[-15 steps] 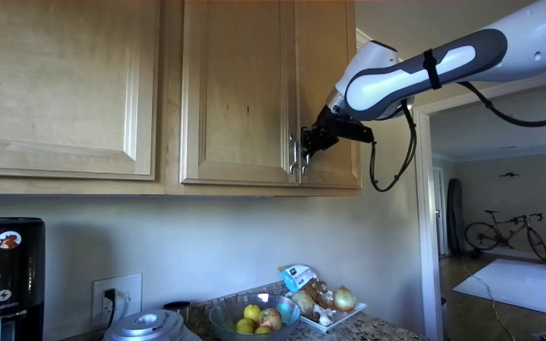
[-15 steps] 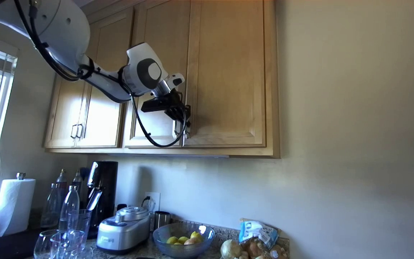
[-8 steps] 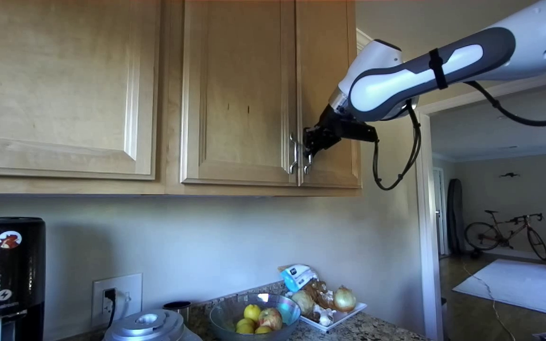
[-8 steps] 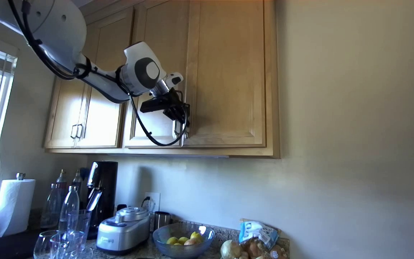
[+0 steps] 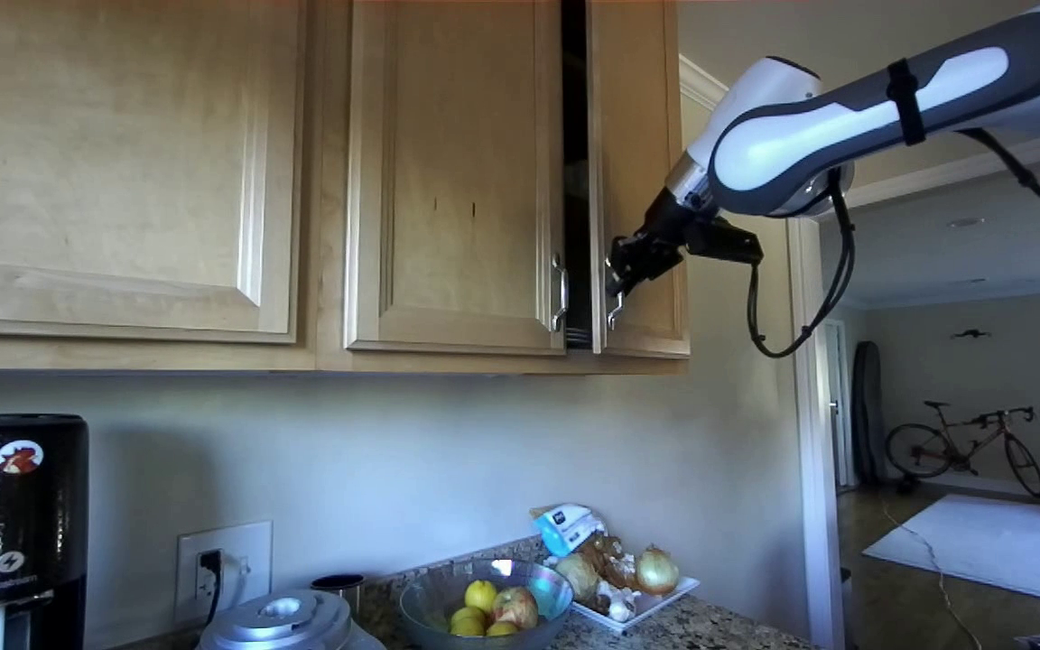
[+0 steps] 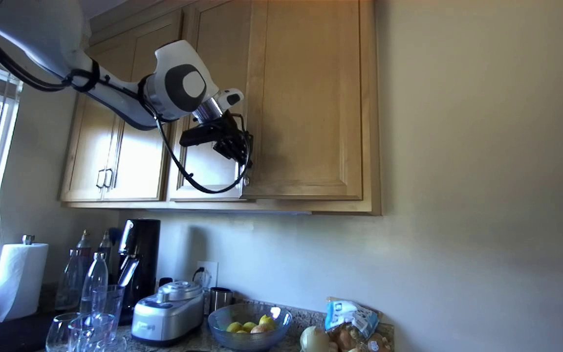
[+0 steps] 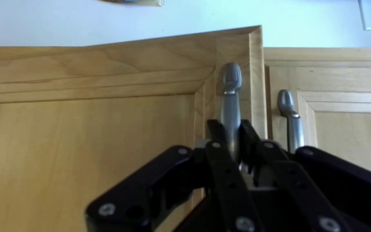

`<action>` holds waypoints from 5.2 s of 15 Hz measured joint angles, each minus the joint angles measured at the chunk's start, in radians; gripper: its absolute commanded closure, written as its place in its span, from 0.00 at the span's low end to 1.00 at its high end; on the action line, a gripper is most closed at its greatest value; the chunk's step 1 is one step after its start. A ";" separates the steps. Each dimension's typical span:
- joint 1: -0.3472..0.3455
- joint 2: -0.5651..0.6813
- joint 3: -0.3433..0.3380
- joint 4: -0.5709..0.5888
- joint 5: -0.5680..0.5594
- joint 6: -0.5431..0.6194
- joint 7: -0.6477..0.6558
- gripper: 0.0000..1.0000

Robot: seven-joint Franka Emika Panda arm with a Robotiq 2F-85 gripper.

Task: Open the top cupboard doors

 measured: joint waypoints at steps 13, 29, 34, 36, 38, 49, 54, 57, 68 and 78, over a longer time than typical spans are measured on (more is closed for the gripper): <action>-0.032 -0.270 -0.062 -0.171 0.036 -0.139 -0.007 0.57; -0.130 -0.326 -0.050 -0.228 -0.213 -0.225 -0.053 0.00; -0.051 -0.309 -0.113 -0.249 -0.081 -0.130 -0.113 0.00; -0.025 -0.309 -0.142 -0.252 -0.030 -0.120 -0.154 0.00; 0.025 -0.326 -0.154 -0.255 0.040 -0.143 -0.212 0.00; 0.228 -0.337 0.081 -0.271 0.184 -0.202 -0.206 0.00; 0.162 -0.145 0.096 -0.246 0.142 0.020 -0.162 0.00; 0.105 -0.048 0.100 -0.194 0.090 0.075 -0.117 0.00; 0.019 0.053 0.124 -0.086 -0.111 0.094 0.065 0.00; -0.071 0.003 0.165 -0.102 -0.353 0.091 0.189 0.00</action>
